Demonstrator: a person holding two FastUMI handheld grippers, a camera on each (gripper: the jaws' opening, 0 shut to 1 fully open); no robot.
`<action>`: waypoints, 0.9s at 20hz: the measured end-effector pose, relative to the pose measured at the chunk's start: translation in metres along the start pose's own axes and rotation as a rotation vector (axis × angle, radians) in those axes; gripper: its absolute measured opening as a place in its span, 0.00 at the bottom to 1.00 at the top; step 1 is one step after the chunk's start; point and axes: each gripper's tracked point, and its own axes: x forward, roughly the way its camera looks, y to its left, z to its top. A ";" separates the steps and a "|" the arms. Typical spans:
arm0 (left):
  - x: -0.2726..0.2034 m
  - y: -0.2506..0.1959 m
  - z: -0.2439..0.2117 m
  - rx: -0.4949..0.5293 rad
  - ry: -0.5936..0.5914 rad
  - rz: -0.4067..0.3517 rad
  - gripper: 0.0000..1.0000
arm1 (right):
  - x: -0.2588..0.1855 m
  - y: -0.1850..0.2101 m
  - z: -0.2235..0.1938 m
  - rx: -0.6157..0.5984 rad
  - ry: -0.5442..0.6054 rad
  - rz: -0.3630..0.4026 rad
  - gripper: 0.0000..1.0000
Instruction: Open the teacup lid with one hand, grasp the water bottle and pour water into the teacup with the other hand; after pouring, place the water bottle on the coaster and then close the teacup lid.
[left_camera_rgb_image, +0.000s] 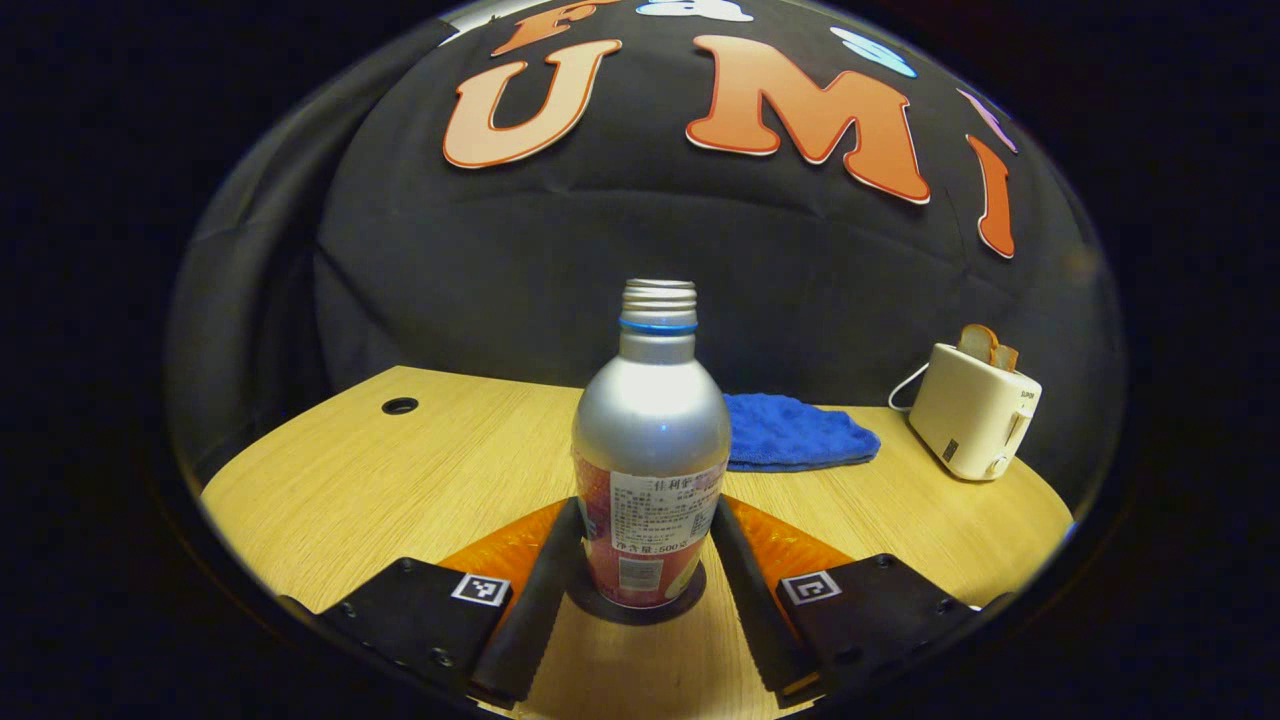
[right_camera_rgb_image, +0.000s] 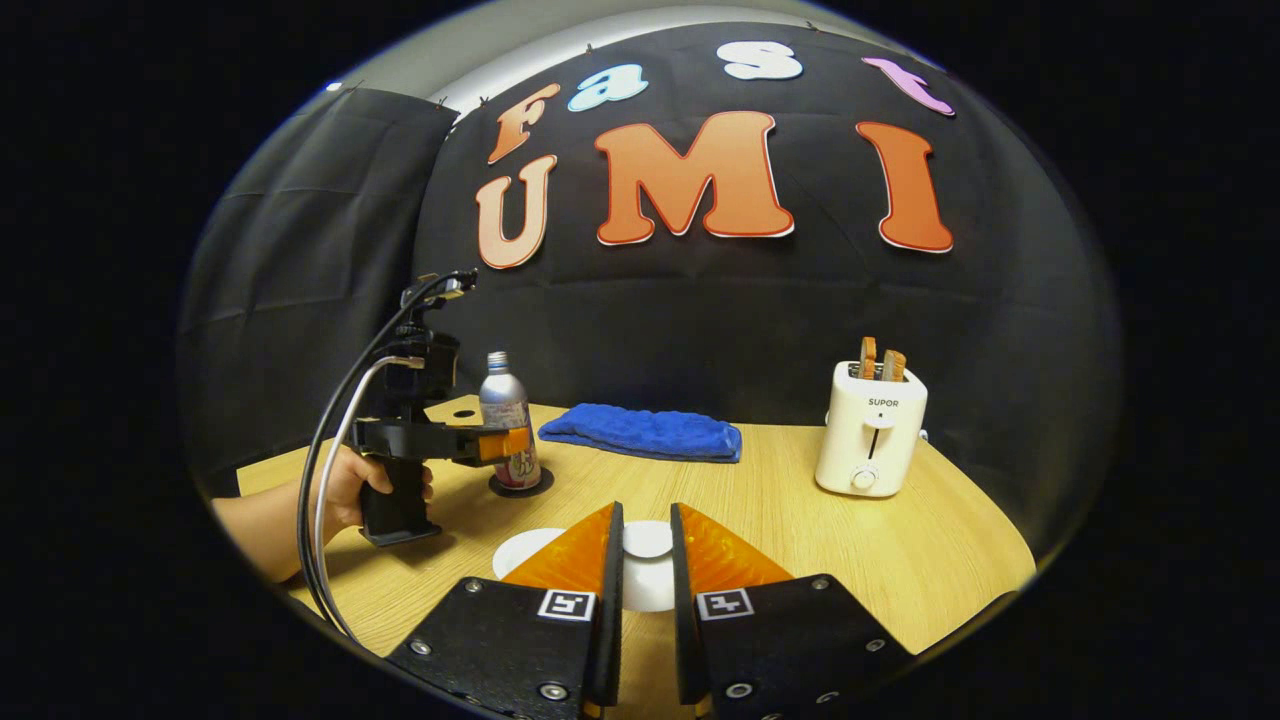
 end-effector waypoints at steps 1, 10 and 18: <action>0.000 -0.002 0.000 0.000 0.002 -0.007 0.85 | 0.000 0.003 0.001 -0.001 -0.003 0.006 0.23; -0.037 0.016 -0.001 0.015 0.002 -0.017 0.99 | 0.009 0.036 0.004 -0.004 -0.016 0.071 0.23; -0.100 0.046 0.004 0.045 -0.084 0.015 0.99 | 0.030 0.067 -0.005 0.013 -0.006 0.123 0.23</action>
